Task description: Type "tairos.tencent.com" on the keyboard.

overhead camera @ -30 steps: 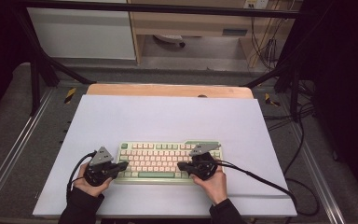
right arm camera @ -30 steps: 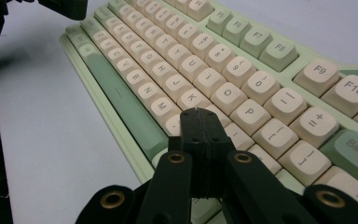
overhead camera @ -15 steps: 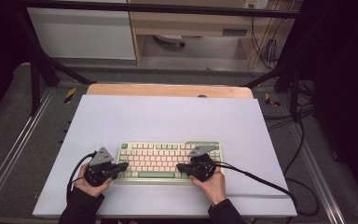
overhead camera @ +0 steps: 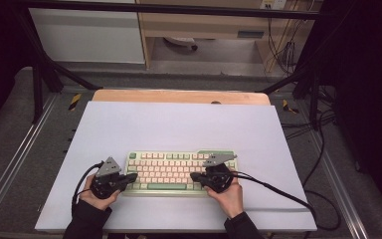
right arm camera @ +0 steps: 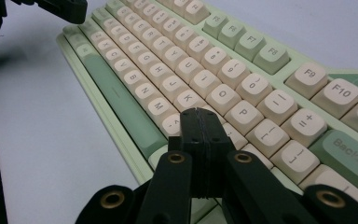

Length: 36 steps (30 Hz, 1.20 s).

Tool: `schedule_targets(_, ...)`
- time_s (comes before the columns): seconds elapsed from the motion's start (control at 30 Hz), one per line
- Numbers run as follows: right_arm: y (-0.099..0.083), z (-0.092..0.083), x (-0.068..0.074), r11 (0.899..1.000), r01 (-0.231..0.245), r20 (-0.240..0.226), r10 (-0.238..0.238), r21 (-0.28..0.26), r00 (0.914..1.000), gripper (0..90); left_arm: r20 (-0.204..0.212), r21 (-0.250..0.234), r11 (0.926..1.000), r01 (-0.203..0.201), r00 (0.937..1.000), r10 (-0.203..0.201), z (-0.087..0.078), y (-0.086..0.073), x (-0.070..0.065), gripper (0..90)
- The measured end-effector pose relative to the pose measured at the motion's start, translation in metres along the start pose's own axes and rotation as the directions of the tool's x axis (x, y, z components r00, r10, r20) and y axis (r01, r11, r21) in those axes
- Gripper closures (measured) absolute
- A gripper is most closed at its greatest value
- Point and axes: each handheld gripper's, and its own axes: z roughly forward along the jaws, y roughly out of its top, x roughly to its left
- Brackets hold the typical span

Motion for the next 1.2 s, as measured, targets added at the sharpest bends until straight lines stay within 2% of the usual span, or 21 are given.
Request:
schedule_targets(0.6,0.004,-0.010,-0.003,1.000,0.001,0.026,0.000,-0.020,0.9997,90.0,0.014,-0.011,0.9995,-0.028,0.9995,0.029,0.010,0.016,-0.018,89.5)
schedule_targets(0.83,0.005,-0.011,-0.003,1.000,0.008,0.028,-0.007,-0.022,0.9996,90.0,0.024,0.012,0.9984,-0.055,0.9982,0.054,0.022,0.022,-0.027,89.5)
schedule_targets(1.2,0.007,-0.015,-0.004,0.999,0.002,0.033,-0.001,-0.035,0.9995,90.0,0.038,0.035,0.9968,-0.072,0.9968,0.071,0.035,0.024,-0.035,89.6)
